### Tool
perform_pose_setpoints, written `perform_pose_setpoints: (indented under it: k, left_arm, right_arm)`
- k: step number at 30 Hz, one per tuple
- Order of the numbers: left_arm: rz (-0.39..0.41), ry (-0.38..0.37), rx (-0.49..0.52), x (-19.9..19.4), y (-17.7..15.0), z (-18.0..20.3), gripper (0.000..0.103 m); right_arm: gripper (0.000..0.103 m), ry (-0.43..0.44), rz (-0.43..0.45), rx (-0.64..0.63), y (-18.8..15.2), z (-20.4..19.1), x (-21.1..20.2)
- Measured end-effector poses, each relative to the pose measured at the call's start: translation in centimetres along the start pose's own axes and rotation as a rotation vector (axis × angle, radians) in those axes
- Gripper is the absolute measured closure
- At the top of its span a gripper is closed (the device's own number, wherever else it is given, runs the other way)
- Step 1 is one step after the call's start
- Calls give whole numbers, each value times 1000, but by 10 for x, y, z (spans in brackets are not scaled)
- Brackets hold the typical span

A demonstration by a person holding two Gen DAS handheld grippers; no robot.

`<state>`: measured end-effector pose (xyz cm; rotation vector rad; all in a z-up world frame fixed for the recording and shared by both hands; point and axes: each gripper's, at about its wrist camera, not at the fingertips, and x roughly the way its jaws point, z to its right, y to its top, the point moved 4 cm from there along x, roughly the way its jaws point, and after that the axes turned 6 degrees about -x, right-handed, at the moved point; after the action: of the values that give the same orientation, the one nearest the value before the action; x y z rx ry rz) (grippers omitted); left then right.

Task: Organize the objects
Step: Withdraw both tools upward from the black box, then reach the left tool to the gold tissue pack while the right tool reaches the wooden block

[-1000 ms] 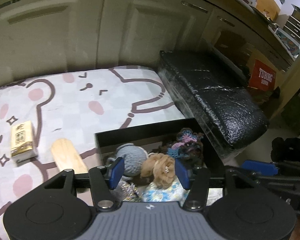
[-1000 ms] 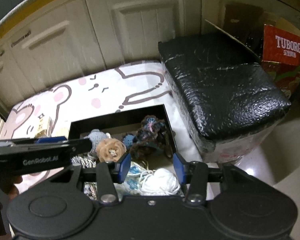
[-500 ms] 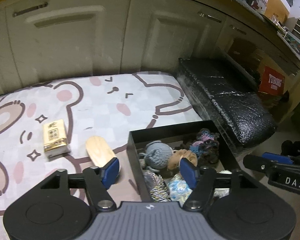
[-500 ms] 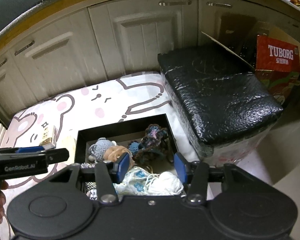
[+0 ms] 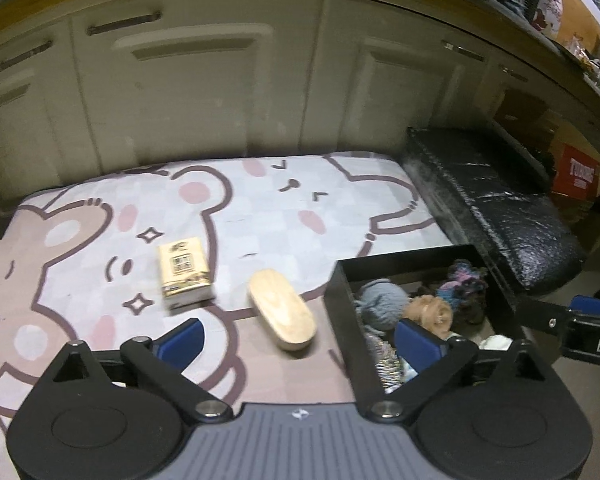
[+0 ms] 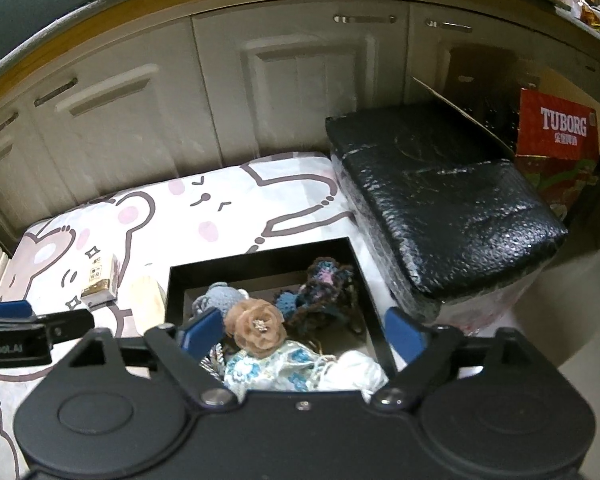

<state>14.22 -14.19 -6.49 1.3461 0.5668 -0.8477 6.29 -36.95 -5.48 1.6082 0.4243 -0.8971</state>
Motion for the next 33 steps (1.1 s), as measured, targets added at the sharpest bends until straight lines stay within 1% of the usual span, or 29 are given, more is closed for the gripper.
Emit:
perform_pose_setpoints:
  k: [1,6,21,30,33]
  left_arm:
    - [1,5,-5,-1,0,-4,1]
    - [15,36,-35,-6,2,-26,0]
    - [42,119,-141,-13,7,-94,0]
    - [55,138,-178,-11,8,-120,0]
    - [56,145,-189,-7,9,-128,0]
  right_arm:
    - [6,0,3,-2,1,-3,1]
    - [0,11,12,-17,3,-18,4]
    - [0,68,24,-66,11,-70,20]
    - [0,109,44,-107,16,-102,32]
    - [0,123,58,-149,16,-115,37]
